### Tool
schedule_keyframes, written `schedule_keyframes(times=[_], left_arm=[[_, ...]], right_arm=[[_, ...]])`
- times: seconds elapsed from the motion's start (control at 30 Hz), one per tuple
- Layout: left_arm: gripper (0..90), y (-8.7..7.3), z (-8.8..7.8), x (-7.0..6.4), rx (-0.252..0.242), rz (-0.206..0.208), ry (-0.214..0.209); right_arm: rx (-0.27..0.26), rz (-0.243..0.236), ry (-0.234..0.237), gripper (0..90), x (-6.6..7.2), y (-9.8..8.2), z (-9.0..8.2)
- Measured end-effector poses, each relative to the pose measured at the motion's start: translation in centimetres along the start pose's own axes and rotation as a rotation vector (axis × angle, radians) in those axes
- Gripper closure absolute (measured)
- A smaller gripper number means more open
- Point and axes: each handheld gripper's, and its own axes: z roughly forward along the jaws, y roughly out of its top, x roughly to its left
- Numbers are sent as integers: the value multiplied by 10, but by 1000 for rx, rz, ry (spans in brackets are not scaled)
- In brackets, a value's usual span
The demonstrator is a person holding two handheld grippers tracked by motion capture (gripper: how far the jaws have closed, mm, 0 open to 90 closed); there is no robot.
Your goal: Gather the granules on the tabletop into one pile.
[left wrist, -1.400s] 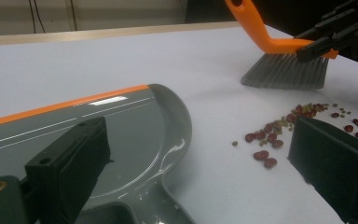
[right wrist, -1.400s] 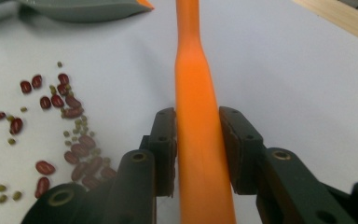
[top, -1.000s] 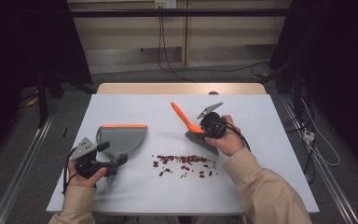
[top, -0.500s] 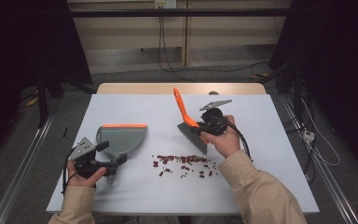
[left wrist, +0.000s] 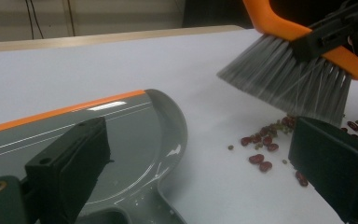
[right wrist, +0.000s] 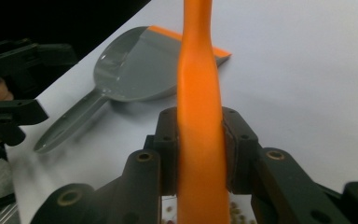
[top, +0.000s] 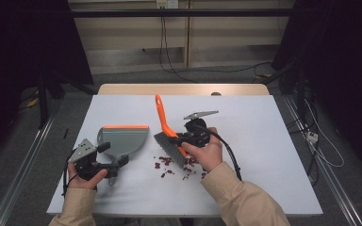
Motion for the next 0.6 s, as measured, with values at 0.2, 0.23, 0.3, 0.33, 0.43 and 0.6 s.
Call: schedule_keyframes(times=[0.2,0.23,0.3,0.33,0.43,0.6], left_arm=[[51,1,0,-1,-1,2,0],[51,1,0,-1,1,2,0],[51,1,0,-1,0,2,-1],[51,1,0,-1,-1,1,-1],[51,1,0,-1,-2,0,-2],[51,1,0,0,0,1,0]], right_arm=[[23,28,44,711,15,-6,16],[28,34,49,711,18,-7,18],[40,41,52,711,23,-8,23],[45,44,52,711,25,-9,25],[62,76,64,711,29,-11,32],[83,123,80,711,32,-17,45]])
